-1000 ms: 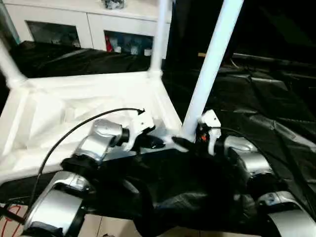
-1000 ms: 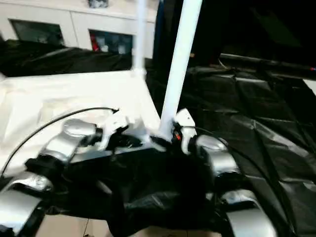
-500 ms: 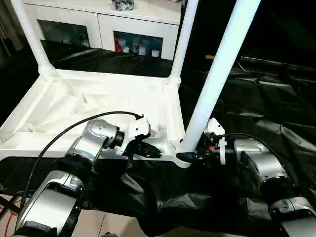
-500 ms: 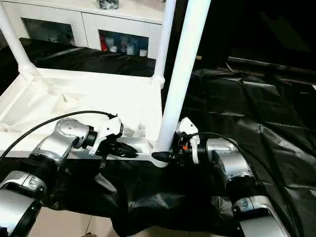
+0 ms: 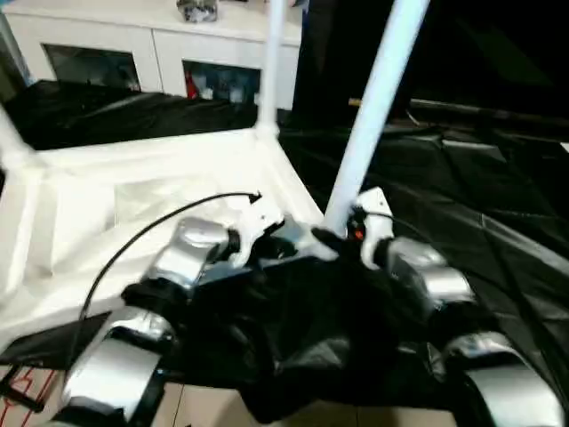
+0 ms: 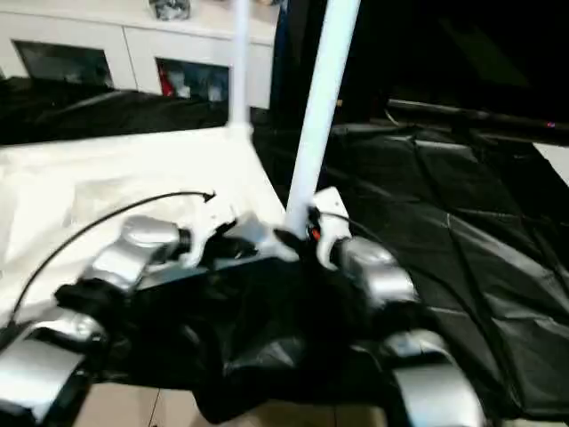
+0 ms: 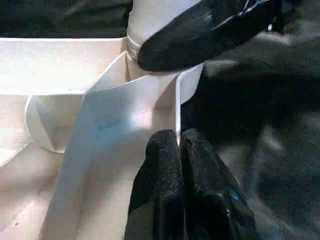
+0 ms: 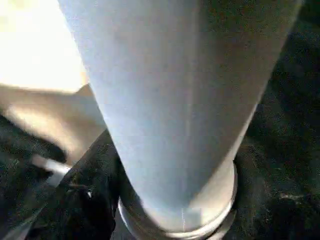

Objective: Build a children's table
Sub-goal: Rotate leg to tighten

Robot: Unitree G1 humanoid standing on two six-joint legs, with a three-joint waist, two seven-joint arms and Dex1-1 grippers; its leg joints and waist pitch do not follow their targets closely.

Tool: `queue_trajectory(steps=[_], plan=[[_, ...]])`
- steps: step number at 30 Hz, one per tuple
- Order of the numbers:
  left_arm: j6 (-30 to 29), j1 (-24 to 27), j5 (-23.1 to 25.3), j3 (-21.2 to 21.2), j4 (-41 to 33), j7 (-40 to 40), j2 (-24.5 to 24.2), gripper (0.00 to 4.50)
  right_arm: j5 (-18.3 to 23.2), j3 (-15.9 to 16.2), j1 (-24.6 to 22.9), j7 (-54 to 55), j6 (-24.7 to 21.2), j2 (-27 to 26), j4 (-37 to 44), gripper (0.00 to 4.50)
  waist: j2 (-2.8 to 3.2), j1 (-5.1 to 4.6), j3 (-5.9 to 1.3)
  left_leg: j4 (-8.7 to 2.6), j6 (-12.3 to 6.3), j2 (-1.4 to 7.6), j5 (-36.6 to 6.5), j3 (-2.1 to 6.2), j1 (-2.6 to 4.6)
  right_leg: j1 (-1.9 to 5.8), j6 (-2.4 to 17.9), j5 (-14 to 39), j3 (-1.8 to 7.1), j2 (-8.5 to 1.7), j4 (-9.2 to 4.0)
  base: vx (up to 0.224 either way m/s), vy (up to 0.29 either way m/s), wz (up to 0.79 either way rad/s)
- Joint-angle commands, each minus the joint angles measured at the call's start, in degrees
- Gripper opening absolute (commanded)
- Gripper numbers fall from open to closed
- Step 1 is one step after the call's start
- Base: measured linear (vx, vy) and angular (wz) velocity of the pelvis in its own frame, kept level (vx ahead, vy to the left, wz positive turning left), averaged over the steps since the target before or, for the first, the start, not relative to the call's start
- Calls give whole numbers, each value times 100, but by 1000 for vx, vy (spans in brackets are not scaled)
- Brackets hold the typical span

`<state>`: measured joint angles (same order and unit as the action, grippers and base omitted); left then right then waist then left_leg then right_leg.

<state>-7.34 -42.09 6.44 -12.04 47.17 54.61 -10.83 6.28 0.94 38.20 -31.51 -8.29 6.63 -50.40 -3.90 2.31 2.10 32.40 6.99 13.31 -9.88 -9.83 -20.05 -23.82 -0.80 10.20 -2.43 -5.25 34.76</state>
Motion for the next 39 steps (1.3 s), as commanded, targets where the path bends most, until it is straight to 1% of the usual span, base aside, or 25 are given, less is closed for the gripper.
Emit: queue_trajectory(steps=[1,5,6,8,10,12,14,16,17,18,19,21,22,23,24,25,26,27,29,30,31,33,36,37,39], plan=[[-74,14,-130,-204,-27,-64,534,0,-361,202,-41,640,-161,-250,-441,267,53,5,-256,-401,50,-72,-2063,-50,-5,177,799,2572,108,-150,-561,0,0,0],[-118,52,-103,-268,-122,-94,679,0,-397,229,38,632,140,-465,-564,267,45,-8,-264,-399,-21,-76,-2099,-58,-16,181,827,2388,114,-138,-556,0,0,0],[-116,59,-77,-309,-166,-73,680,0,-292,186,84,449,220,-514,-595,323,47,-14,-267,-403,-49,-73,-2095,-58,-30,194,850,2304,116,-135,-546,0,0,0],[-70,60,-51,-348,-199,-11,632,0,-201,162,117,257,280,-515,-580,339,52,-13,-272,-403,-74,-68,-2082,-60,-32,202,898,2198,119,-138,-541,0,0,0],[-2,55,-49,-387,-209,164,531,0,-238,243,110,0,410,-422,-480,358,61,-14,-274,-401,-103,-68,-2018,-71,-40,213,977,1974,124,-126,-522,0,0,0],[57,74,-74,-423,-241,415,403,0,-258,335,38,-382,562,-298,-323,358,61,1,-284,-394,-145,-64,-1962,-76,-40,230,1026,1841,124,-130,-515,0,0,0],[107,80,-75,-444,-244,560,310,0,-241,402,-25,-731,656,-195,-205,358,58,-1,-303,-387,-190,-62,-1752,-82,-60,258,1125,1484,132,-130,-470,0,0,0],[186,81,-81,-467,-244,722,231,0,-204,448,-89,-1074,787,-104,-101,358,57,10,-323,-361,-264,-58,-1427,-96,-64,289,1289,933,133,-125,-411,0,0,0],[279,97,-118,-496,-272,984,135,0,-94,480,-172,-1500,780,-7,61,358,54,8,-330,-352,-292,-58,-1351,-102,-65,297,1342,779,132,-123,-395,0,0,0],[288,110,-144,-512,-302,1154,67,0,-29,505,-230,-1779,772,60,171,358,37,22,-331,-340,-397,-66,-1243,-108,-69,323,1415,590,125,-121,-382,0,0,0],[275,127,-175,-529,-342,1357,-16,0,46,535,-300,-2116,761,143,303,358,49,30,-327,-341,-470,-55,-1175,-112,-68,328,1472,451,127,-131,-368,0,0,0],[421,130,-204,-522,-321,1717,-207,0,243,724,-540,-3117,484,443,767,358,50,46,-320,-335,-600,-44,-1153,-128,-41,326,1570,333,124,-115,-371,0,0,0],[428,130,-207,-520,-317,1744,-221,0,258,741,-560,-3191,457,467,805,358,53,69,-321,-334,-616,-40,-1155,-125,-26,333,1590,318,120,-115,-369,0,0,0],[428,130,-207,-520,-317,1744,-221,0,258,741,-560,-3191,457,467,805,358,52,76,-321,-332,-620,-32,-1160,-129,-25,328,1615,301,122,-121,-358,0,0,0],[537,99,-186,-505,-229,1859,-308,0,332,857,-685,-3672,231,645,1050,358,77,97,-302,-351,-568,-22,-1242,-127,-19,319,1629,427,116,-123,-371,0,0,0],[644,59,-162,-490,-132,1885,-354,0,366,948,-758,-3962,69,774,1192,358,70,138,-293,-346,-540,-12,-1343,-143,3,320,1599,548,108,-102,-382,0,0,0],[689,41,-152,-482,-88,1897,-371,0,377,984,-787,-4083,6,827,1247,344,72,155,-280,-358,-518,-1,-1398,-144,4,311,1584,634,111,-107,-391,0,0,0],[691,41,-152,-482,-87,1898,-372,0,377,986,-789,-4087,5,829,1250,326,76,181,-273,-366,-393,9,-1565,-146,2,298,1537,939,114,-132,-397,0,0,0],[740,9,-138,-466,-22,1937,-401,0,382,1034,-841,-4246,-72,901,1322,326,76,193,-269,-376,-301,0,-1662,-137,-3,299,1449,1208,114,-144,-421,0,0,0],[782,-22,-139,-461,31,1981,-433,0,384,1089,-908,-4398,-171,976,1428,319,64,216,-271,-374,-258,-3,-1719,-136,14,290,1358,1394,120,-145,-443,0,0,0],[782,-22,-139,-461,31,1981,-433,0,384,1089,-908,-4398,-171,976,1428,319,65,245,-271,-373,-244,4,-1727,-139,25,274,1319,1432,131,-151,-449,0,0,0],[826,-57,-137,-465,80,2000,-460,0,387,1124,-974,-4505,-267,1027,1560,290,64,274,-274,-382,-215,-1,-1696,-132,18,278,1266,1464,127,-149,-450,0,0,0],[868,-75,-134,-451,113,2012,-459,0,419,1112,-1019,-4472,-371,1030,1694,282,60,281,-290,-376,-200,-7,-1510,-129,3,294,1289,1202,125,-145,-415,0,0,0],[858,-83,-135,-429,127,1947,-434,0,429,1074,-1005,-4399,-372,1000,1682,277,88,281,-292,-375,-194,-6,-1464,-126,-1,296,1322,1100,125,-147,-402,0,0,0],[831,-85,-143,-394,144,1806,-376,0,436,988,-977,-4255,-324,924,1647,273,68,274,-292,-371,-199,-13,-1458,-131,-6,300,1341,1061,121,-142,-404,0,0,0]])
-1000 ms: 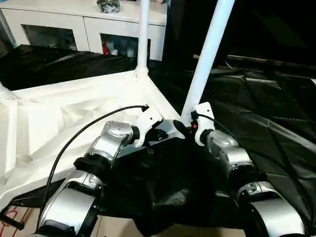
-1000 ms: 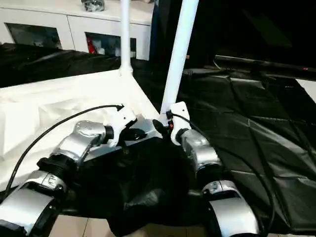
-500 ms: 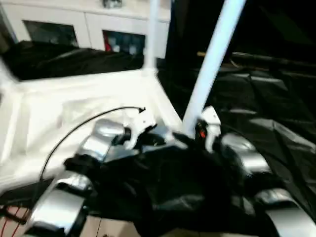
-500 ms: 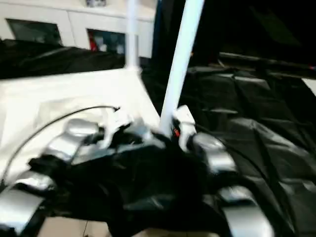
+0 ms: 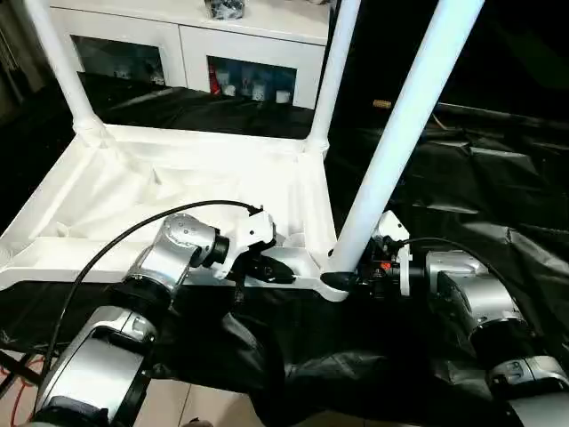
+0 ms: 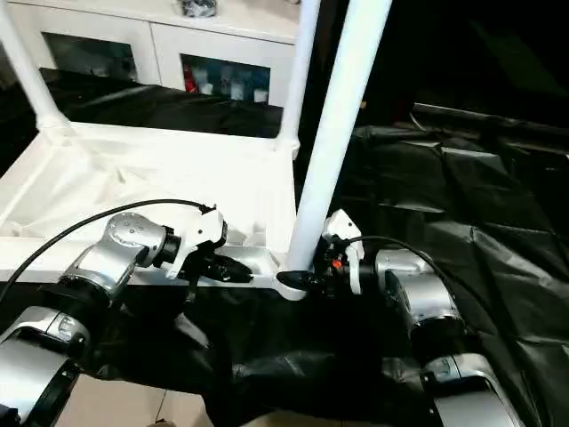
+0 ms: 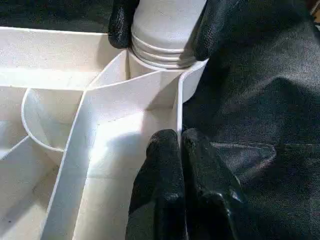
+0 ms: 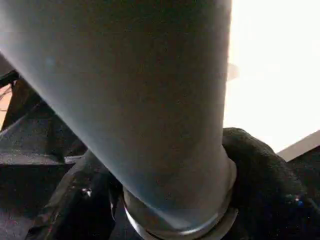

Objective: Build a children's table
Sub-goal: Rotate leg to tighten

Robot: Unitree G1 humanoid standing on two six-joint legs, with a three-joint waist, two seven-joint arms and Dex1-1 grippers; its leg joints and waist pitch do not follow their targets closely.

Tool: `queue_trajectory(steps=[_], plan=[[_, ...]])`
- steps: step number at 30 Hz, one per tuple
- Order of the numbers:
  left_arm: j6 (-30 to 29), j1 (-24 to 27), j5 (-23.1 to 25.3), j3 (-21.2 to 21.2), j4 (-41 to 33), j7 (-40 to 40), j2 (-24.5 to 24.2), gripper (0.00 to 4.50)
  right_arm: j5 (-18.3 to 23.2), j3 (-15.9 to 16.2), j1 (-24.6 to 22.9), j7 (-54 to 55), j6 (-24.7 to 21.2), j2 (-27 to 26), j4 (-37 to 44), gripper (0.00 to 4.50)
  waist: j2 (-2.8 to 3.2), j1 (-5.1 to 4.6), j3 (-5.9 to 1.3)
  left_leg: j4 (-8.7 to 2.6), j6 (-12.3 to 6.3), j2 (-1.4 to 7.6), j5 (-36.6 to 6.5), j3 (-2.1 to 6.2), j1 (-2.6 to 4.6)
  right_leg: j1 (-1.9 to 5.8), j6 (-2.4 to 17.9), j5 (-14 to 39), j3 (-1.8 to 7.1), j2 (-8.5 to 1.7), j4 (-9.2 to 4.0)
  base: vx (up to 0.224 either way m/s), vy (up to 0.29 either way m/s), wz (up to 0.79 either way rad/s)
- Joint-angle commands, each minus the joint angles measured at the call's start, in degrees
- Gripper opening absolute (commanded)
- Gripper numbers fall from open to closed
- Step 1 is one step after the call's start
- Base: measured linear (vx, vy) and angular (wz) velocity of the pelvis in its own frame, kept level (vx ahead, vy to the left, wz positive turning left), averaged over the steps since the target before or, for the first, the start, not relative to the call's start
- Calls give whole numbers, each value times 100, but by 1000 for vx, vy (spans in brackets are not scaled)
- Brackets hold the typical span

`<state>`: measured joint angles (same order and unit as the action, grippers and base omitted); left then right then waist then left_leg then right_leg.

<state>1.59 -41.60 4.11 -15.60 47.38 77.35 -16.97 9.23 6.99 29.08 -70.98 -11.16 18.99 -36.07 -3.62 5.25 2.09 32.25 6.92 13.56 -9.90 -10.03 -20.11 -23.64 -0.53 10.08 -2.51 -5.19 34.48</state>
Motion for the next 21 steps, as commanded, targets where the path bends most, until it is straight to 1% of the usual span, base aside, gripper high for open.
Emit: queue_trajectory(steps=[1,2,4,5,6,7,8,10,11,12,13,14,15,16,18,19,20,21], plan=[[-63,-134,90,-38,123,-468,238,0,141,382,-65,-309,-36,-311,214,271,42,-18,-286,-357,-190,-39,-1495,-113,4,278,1303,1149,128,-149,-386,0,0,0],[-99,-142,89,-3,149,-628,299,0,127,272,-22,-86,23,-399,128,271,48,-20,-286,-359,-181,-38,-1517,-111,5,277,1296,1191,130,-153,-389,0,0,0],[-171,-137,82,31,150,-821,379,0,20,135,51,373,237,-527,-63,270,47,-41,-270,-375,-128,-40,-1688,-103,10,251,1213,1535,131,-166,-426,0,0,0],[-218,-133,90,36,152,-952,442,0,-51,7,167,829,290,-642,-318,270,39,-76,-264,-385,-71,-44,-1816,-85,8,231,1145,1807,130,-182,-439,0,0,0],[-277,-128,108,42,153,-1116,518,0,-166,-126,305,1457,367,-770,-625,269,46,-91,-262,-395,-22,-46,-1867,-73,16,220,1095,1980,128,-191,-458,0,0,0],[-316,-129,122,48,161,-1236,574,0,-246,-213,401,1900,426,-853,-839,269,42,-128,-257,-403,45,-61,-1989,-52,17,217,984,2306,114,-188,-488,0,0,0],[-414,-123,124,64,158,-1428,710,0,-322,-390,586,2700,396,-1010,-1236,269,47,-187,-257,-414,105,-64,-1971,-42,1,214,938,2373,117,-187,-487,0,0,0],[-432,-121,131,65,162,-1489,748,0,-328,-425,618,2860,420,-1049,-1305,269,48,-238,-255,-418,124,-72,-2009,-27,-5,217,878,2482,104,-175,-507,0,0,0],[-510,-118,161,71,185,-1751,914,0,-308,-555,728,3399,418,-1221,-1535,269,46,-253,-263,-404,78,-69,-2007,-37,6,205,874,2417,114,-180,-520,0,0,0],[-541,-118,168,74,191,-1826,965,0,-310,-579,754,3540,414,-1272,-1588,269,48,-285,-267,-400,78,-68,-1963,-47,8,192,943,2227,128,-166,-501,0,0,0],[-580,-119,174,77,197,-1903,1020,0,-317,-599,781,3687,406,-1327,-1642,269,42,-286,-273,-391,38,-80,-1924,-54,8,203,972,2142,124,-154,-502,0,0,0],[-632,-133,215,102,206,-2163,1148,0,-423,-596,848,4177,358,-1438,-1783,269,47,-288,-276,-384,2,-78,-1859,-67,9,198,1020,1960,135,-149,-493,0,0,0],[-673,-134,219,108,185,-2241,1210,0,-478,-588,869,4314,364,-1501,-1841,269,52,-295,-268,-393,-2,-79,-1838,-63,-5,203,1030,1932,132,-146,-486,0,0,0],[-712,-129,215,105,143,-2296,1275,0,-550,-552,882,4416,423,-1567,-1883,269,42,-306,-278,-388,-2,-86,-1792,-66,-25,226,1015,1920,128,-146,-480,0,0,0],[-763,-114,190,95,53,-2319,1370,0,-628,-510,930,4424,638,-1678,-2024,269,50,-296,-285,-377,-44,-83,-1723,-74,-16,221,1037,1795,135,-153,-481,0,0,0],[-765,-114,192,92,48,-2322,1375,0,-629,-507,938,4419,661,-1686,-2042,304,53,-296,-291,-376,-80,-82,-1682,-78,-23,232,1075,1652,134,-144,-464,0,0,0],[-772,-112,196,84,31,-2331,1388,0,-634,-499,959,4404,725,-1709,-2095,325,54,-296,-295,-375,-98,-81,-1667,-78,-26,238,1094,1587,133,-143,-456,0,0,0],[-734,-114,235,56,30,-2306,1347,0,-533,-546,987,4223,741,-1721,-2105,339,86,-295,-294,-376,-134,-86,-1633,-78,-32,249,1130,1493,131,-140,-448,0,0,0]])
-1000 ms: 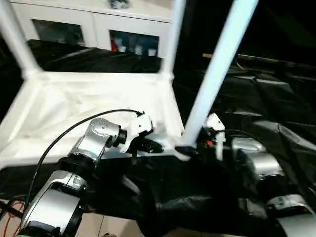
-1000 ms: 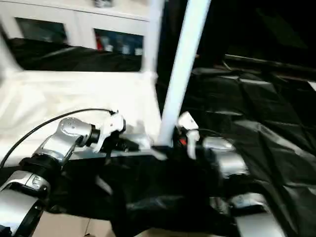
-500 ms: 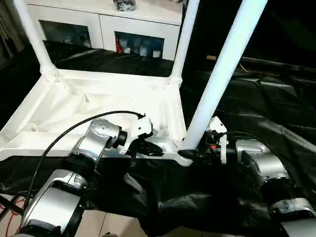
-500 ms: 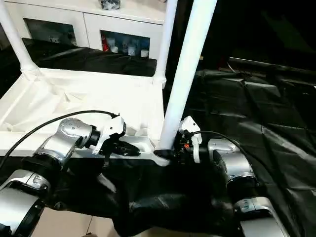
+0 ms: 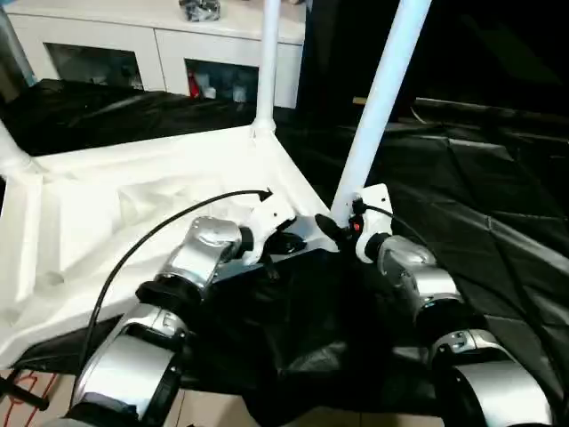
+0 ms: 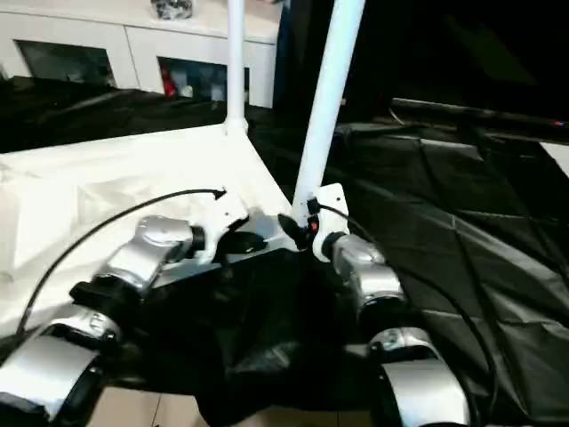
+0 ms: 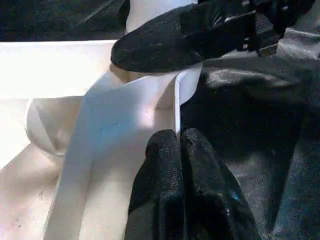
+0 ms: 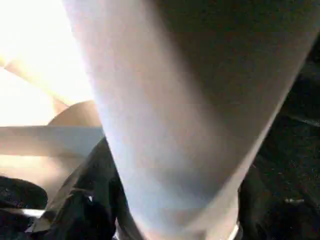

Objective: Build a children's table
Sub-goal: Rotate leg to tighten

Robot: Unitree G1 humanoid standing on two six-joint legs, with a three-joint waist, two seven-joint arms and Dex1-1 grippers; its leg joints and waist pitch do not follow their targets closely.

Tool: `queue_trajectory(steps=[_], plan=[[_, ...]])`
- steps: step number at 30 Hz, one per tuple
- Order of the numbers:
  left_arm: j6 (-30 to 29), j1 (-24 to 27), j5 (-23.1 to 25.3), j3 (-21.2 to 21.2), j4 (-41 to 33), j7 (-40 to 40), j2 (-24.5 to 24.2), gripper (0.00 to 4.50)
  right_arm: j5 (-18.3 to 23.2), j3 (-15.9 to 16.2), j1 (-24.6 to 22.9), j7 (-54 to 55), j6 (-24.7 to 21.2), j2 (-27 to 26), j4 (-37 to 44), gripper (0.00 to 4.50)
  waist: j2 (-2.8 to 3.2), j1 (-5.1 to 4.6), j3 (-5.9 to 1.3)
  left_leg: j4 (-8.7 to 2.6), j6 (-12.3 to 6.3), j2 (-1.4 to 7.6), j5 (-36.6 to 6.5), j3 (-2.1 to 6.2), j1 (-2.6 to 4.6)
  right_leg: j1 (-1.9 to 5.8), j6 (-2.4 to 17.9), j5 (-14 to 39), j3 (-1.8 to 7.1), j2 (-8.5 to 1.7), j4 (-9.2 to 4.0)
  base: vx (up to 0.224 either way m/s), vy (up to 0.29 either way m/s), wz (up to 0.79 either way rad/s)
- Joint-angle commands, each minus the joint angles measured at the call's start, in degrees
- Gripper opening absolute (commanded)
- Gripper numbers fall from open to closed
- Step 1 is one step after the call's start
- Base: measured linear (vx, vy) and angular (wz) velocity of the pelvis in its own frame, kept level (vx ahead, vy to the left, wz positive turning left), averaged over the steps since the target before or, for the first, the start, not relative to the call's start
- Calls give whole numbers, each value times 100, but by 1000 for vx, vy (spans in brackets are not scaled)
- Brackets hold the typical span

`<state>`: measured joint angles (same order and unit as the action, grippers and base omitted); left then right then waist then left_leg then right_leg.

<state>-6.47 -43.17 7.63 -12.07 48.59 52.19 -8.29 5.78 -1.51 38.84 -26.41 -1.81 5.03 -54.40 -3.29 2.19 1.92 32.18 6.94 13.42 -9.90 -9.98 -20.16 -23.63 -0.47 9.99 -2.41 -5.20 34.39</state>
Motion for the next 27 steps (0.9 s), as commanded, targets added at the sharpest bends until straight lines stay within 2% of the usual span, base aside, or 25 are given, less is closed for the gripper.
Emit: queue_trajectory(steps=[1,4,7,8,9,10,11,13,14,15,16,18,19,21,23,24,27], plan=[[84,45,-102,-315,-91,217,448,0,-150,293,27,-277,-191,-321,-277,339,45,8,-283,-363,-153,-72,-1625,-91,-25,248,1135,1449,123,-134,-443,0,0,0],[150,55,-83,-343,-82,299,345,0,-157,394,11,-584,-91,-228,-191,375,37,10,-280,-363,-194,-73,-1639,-93,-30,261,1158,1413,120,-135,-439,0,0,0],[211,101,-88,-342,-142,547,213,0,-211,587,-119,-1276,216,-45,46,375,44,23,-281,-362,-225,-66,-1678,-89,-23,263,1139,1508,116,-145,-460,0,0,0],[211,101,-88,-342,-142,547,213,0,-211,587,-119,-1276,216,-45,46,375,43,24,-285,-358,-244,-63,-1654,-92,-26,267,1158,1436,119,-145,-450,0,0,0],[302,138,-114,-385,-195,868,61,0,-84,669,-242,-1974,307,128,293,375,39,20,-295,-355,-275,-65,-1522,-92,-37,285,1232,1195,118,-136,-419,0,0,0],[302,138,-114,-385,-195,868,61,0,-84,669,-242,-1974,307,128,293,375,38,30,-301,-346,-321,-68,-1474,-93,-36,299,1267,1086,115,-132,-413,0,0,0],[370,155,-117,-413,-213,1005,-7,0,-11,699,-299,-2275,288,202,410,375,38,30,-308,-336,-355,-64,-1392,-97,-47,307,1307,920,122,-135,-391,0,0,0],[466,187,-128,-472,-230,1367,-193,0,157,815,-472,-3067,144,444,761,375,20,42,-327,-312,-557,-58,-1124,-109,-44,333,1470,368,113,-121,-340,0,0,0],[537,191,-125,-490,-215,1472,-252,0,209,858,-532,-3311,33,534,885,375,25,48,-325,-310,-591,-52,-1064,-108,-42,330,1521,268,112,-129,-326,0,0,0],[560,177,-138,-483,-152,1610,-327,0,360,981,-680,-3847,-276,719,1200,375,25,60,-307,-318,-640,-59,-1060,-111,-36,337,1554,281,103,-117,-343,0,0,0],[560,177,-138,-483,-152,1610,-327,0,360,981,-680,-3847,-276,719,1200,375,28,95,-301,-310,-659,-37,-1095,-124,-17,331,1585,308,103,-118,-339,0,0,0],[635,164,-132,-475,-114,1715,-387,0,430,1105,-829,-4307,-510,875,1474,375,32,151,-281,-326,-572,-16,-1233,-136,-14,318,1568,585,98,-132,-355,0,0,0],[655,161,-128,-475,-109,1732,-397,0,436,1125,-851,-4372,-541,899,1513,375,21,179,-273,-332,-505,-13,-1368,-139,1,314,1500,821,98,-130,-370,0,0,0],[712,129,-124,-459,-69,1808,-438,0,448,1264,-973,-4690,-764,1025,1724,344,30,206,-265,-345,-412,-11,-1460,-134,7,303,1421,1045,106,-140,-391,0,0,0],[732,102,-135,-451,-33,1858,-462,0,415,1366,-1065,-4874,-891,1105,1876,341,36,242,-254,-360,-321,-5,-1597,-130,22,282,1333,1324,109,-153,-415,0,0,0],[742,99,-144,-455,-28,1882,-472,0,406,1390,-1096,-4915,-926,1129,1933,334,31,274,-244,-372,-257,-11,-1709,-123,29,270,1228,1611,112,-160,-443,0,0,0],[750,102,-150,-462,-36,1927,-486,0,395,1409,-1131,-4910,-995,1136,1996,307,23,286,-260,-376,-195,-12,-1691,-110,27,269,1139,1703,116,-172,-448,0,0,0]])
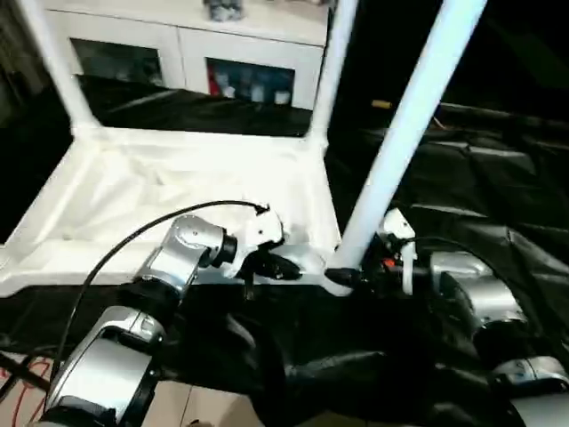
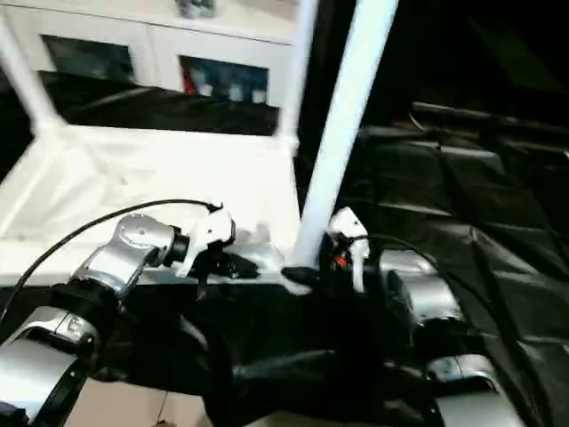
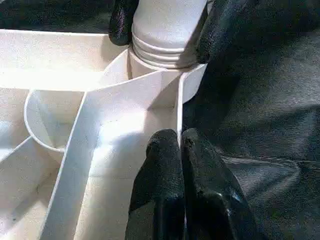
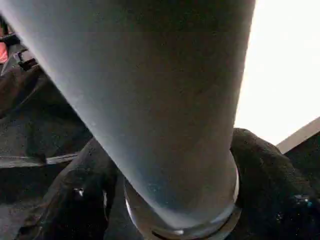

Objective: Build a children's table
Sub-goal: Rotate leg to tighten

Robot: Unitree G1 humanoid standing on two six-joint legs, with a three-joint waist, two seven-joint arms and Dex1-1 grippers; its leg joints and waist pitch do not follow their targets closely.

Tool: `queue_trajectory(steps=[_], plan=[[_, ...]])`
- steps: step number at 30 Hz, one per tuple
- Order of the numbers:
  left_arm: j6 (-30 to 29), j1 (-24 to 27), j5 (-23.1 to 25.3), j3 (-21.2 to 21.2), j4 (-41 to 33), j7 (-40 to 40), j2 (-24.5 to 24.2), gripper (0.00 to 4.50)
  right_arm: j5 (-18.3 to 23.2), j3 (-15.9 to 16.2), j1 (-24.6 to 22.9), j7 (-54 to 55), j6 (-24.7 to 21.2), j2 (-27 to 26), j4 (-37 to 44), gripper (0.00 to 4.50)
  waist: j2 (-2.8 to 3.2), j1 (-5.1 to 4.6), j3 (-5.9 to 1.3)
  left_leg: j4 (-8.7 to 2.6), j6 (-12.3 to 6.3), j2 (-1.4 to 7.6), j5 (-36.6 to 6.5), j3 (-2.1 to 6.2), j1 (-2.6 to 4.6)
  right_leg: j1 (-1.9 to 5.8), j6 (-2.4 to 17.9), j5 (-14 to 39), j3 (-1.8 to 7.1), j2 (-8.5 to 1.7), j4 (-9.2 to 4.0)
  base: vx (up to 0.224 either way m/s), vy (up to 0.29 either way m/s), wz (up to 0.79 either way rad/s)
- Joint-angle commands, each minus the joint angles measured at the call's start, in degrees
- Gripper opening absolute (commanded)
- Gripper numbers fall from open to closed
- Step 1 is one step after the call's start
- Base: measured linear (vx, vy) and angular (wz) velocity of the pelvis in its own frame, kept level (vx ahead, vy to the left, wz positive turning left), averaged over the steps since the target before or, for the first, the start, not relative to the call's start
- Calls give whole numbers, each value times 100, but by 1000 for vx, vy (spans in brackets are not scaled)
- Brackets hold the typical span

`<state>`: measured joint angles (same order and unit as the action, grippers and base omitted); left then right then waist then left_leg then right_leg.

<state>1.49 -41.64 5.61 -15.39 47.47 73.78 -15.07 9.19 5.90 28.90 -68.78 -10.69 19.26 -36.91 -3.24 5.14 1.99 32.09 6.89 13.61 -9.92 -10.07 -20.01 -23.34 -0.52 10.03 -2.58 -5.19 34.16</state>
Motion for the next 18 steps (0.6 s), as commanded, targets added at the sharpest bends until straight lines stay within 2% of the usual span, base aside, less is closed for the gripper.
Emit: queue_trajectory(steps=[1,4,8,10,13,14,15,16,18], plan=[[-45,-51,53,-130,75,-232,193,0,53,668,-138,-673,-106,-286,246,307,18,-14,-269,-370,-184,-34,-1640,-97,0,244,1141,1640,131,-170,-421,0,0,0],[-29,-25,58,-133,64,-180,185,0,74,666,-175,-654,-239,-289,365,282,13,-15,-283,-357,-205,-39,-1458,-102,-8,260,1209,1305,128,-155,-387,0,0,0],[-29,12,56,-137,42,-174,184,0,111,637,-204,-630,-356,-318,467,274,7,-8,-285,-348,-249,-40,-1326,-113,-8,270,1299,1051,123,-149,-362,0,0,0],[-51,34,52,-126,26,-224,196,0,123,576,-218,-509,-335,-379,476,272,0,-9,-279,-350,-239,-40,-1400,-114,-8,265,1266,1238,123,-162,-380,0,0,0],[-200,4,69,-37,54,-645,335,0,-63,248,-51,544,-26,-691,24,271,6,-30,-268,-371,-165,-40,-1502,-100,-9,239,1181,1517,130,-186,-407,0,0,0],[-254,-6,71,-14,57,-783,382,0,-122,148,15,905,41,-786,-132,270,12,-62,-252,-386,-97,-48,-1704,-86,10,209,1116,1836,126,-188,-443,0,0,0],[-337,-16,68,15,52,-956,467,0,-209,-7,150,1537,83,-921,-433,269,5,-94,-247,-400,-33,-56,-1829,-64,3,212,1006,2156,120,-194,-462,0,0,0],[-337,-16,68,15,52,-956,467,0,-209,-7,150,1537,83,-921,-433,268,10,-119,-248,-400,-1,-55,-1884,-66,12,189,981,2245,128,-193,-471,0,0,0],[-448,-24,82,40,38,-1221,607,0,-303,-226,335,2431,134,-1119,-863,267,15,-179,-237,-407,44,-69,-2017,-42,18,180,891,2523,113,-187,-507,0,0,0]])
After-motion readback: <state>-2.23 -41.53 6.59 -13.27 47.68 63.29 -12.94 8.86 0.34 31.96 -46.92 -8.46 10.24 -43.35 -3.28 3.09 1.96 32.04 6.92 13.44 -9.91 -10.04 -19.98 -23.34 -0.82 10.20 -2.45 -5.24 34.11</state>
